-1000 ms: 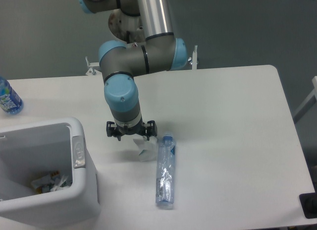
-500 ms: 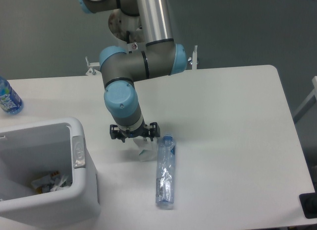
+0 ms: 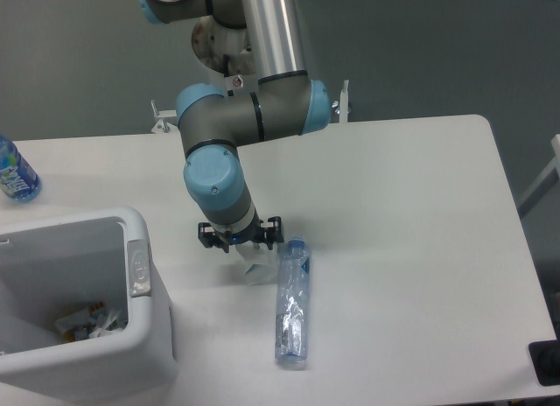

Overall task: Place the trash in the trash can
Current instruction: 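Lower the open gripper over the white wrapper and close on it, then lift the gripped white wrapper up off the table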

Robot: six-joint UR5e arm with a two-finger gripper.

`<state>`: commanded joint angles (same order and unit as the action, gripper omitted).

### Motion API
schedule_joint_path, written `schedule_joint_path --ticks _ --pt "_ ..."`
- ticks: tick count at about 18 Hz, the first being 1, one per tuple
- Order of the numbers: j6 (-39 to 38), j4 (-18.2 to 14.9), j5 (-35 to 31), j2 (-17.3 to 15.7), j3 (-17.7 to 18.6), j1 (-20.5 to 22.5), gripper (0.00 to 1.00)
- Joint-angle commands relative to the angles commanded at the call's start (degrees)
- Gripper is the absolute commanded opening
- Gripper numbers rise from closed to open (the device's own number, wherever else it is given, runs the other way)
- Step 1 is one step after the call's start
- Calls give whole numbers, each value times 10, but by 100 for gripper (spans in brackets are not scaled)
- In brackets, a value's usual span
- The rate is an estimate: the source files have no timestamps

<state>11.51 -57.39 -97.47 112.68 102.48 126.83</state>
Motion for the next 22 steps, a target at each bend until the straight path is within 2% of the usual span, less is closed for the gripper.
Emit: schedule_joint_path --ticks 5,8,12,17,22 --pt "0 -1 -19 -2 0 0 23" --pt "4 -2 -19 -4 0 0 9" --pt "11 -5 -18 -10 -1 3 6" --pt "29 -11 -4 -64 -10 19 3" --pt "52 -11 101 -111 -51 53 3"
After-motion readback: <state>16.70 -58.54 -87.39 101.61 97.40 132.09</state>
